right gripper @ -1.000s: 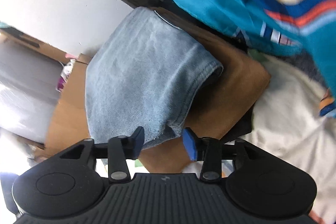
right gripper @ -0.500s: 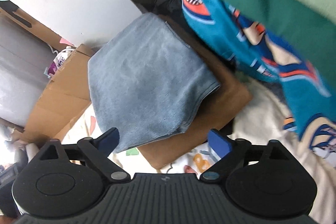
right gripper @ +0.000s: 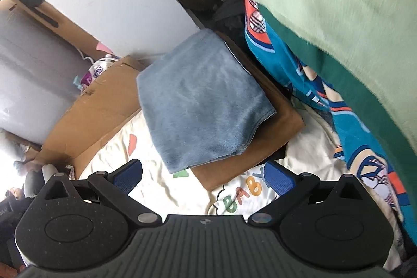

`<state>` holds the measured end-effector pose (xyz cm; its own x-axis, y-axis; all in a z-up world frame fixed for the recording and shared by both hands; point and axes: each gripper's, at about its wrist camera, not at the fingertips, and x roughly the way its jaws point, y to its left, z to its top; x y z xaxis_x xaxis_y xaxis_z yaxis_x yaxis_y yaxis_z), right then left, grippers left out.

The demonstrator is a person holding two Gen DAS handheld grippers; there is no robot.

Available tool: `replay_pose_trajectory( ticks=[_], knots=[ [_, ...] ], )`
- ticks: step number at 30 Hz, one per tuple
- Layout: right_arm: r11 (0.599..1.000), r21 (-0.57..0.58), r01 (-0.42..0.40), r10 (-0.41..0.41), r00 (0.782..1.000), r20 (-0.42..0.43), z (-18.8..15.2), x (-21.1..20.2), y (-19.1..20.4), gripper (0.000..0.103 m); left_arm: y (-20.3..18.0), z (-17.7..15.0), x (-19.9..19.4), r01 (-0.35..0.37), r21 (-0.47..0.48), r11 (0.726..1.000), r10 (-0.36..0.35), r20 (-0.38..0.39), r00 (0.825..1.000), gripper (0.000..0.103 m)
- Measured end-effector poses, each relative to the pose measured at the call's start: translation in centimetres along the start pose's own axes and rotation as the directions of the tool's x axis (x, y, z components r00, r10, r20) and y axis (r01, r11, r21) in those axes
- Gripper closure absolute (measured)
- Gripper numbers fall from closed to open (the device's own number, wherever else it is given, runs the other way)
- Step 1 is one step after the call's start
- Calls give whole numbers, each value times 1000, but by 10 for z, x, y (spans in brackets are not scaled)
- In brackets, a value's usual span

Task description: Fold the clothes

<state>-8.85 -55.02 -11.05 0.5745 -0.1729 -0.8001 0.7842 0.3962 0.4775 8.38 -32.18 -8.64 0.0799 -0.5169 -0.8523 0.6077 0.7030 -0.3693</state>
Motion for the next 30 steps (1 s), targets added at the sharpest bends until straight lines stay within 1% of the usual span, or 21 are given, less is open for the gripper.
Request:
replay_pose_trajectory(
  ticks=[5,11,17,23,27,30],
  knots=[
    [1000,-16,-1,0,1000,-21,2,-25,14,1,-6,2,-36,-16,-2,1000,16,5,1000,1],
    [998,-64,-7,2,997,-77,8,-52,37,1,-12,4,-71,-37,11,999,37,6,999,1],
    [995,-98,-7,0,997,-76,6,-79,57,1,-10,-2,-102,-59,5,998,59,13,998,1],
    [990,-137,19,-32,995,-96,-1,-91,79,1,0,-7,-152,-80,-24,997,81,57,995,1],
    [989,-149,28,-44,993,-106,-5,-98,90,1,11,-7,-188,-105,-46,993,109,94,990,1],
    [985,-169,29,-47,994,-101,-10,-108,100,1,22,-9,-211,-135,-52,990,140,106,985,1]
  ],
)
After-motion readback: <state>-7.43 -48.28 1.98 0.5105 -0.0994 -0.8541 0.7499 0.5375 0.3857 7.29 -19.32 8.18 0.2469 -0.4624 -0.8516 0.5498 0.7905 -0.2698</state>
